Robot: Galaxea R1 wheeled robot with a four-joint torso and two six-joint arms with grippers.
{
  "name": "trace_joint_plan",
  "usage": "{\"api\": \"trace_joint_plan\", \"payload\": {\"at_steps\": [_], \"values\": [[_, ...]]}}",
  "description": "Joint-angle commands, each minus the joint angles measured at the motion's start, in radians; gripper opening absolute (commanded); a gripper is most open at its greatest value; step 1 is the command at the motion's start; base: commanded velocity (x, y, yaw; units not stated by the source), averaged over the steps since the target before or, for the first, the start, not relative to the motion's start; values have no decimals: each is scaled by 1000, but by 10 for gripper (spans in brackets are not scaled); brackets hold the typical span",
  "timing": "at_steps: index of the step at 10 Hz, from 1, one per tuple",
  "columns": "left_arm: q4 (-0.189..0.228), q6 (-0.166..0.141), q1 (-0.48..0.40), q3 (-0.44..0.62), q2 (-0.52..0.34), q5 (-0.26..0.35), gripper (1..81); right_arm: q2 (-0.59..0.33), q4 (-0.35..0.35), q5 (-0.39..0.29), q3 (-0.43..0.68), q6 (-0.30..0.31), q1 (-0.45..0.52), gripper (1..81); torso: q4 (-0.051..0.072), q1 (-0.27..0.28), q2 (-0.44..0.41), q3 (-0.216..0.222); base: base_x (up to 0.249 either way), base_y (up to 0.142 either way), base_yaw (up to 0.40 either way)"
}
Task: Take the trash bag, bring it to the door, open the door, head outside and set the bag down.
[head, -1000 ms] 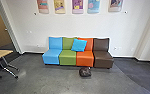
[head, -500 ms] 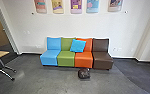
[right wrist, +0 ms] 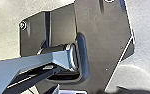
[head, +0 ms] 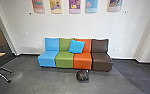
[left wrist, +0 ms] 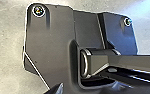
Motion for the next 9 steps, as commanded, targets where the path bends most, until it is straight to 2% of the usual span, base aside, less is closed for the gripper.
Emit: {"api": "trace_joint_plan", "payload": {"at_steps": [1,9], "values": [[-4,4,-35,5,5,58,811,-18,-13,-66,4,-5,32,811,0,0,0,0,149,0,0],[9,7,-42,5,0,58,811,-3,3,-56,4,1,31,811,0,0,0,0,151,0,0]]}}
